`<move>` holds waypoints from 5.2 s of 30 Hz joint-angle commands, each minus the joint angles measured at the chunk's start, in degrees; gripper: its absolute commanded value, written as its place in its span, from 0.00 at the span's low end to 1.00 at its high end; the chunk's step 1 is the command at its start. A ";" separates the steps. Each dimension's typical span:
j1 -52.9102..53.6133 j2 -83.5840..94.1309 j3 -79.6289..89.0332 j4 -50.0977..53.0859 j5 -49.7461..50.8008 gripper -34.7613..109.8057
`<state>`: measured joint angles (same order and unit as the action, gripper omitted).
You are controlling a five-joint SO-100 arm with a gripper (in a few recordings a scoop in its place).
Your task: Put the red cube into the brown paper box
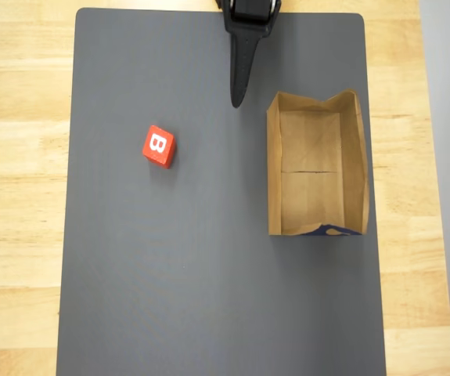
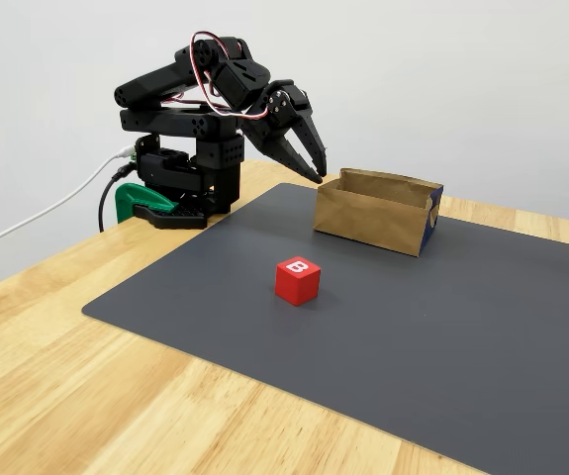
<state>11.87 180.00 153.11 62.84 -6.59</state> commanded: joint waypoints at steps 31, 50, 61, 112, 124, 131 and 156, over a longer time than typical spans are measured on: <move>0.18 0.00 0.00 0.44 -1.41 0.24; 0.18 0.00 0.00 0.44 -1.41 0.24; 0.18 0.00 0.00 0.44 -1.41 0.24; 0.35 0.00 0.00 0.44 -1.23 0.24; 3.87 -1.58 -2.99 4.04 0.88 0.31; 5.80 -20.21 -18.72 11.43 3.08 0.33; 17.14 -67.85 -40.34 4.39 -0.26 0.40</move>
<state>27.25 114.43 115.93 67.15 -5.71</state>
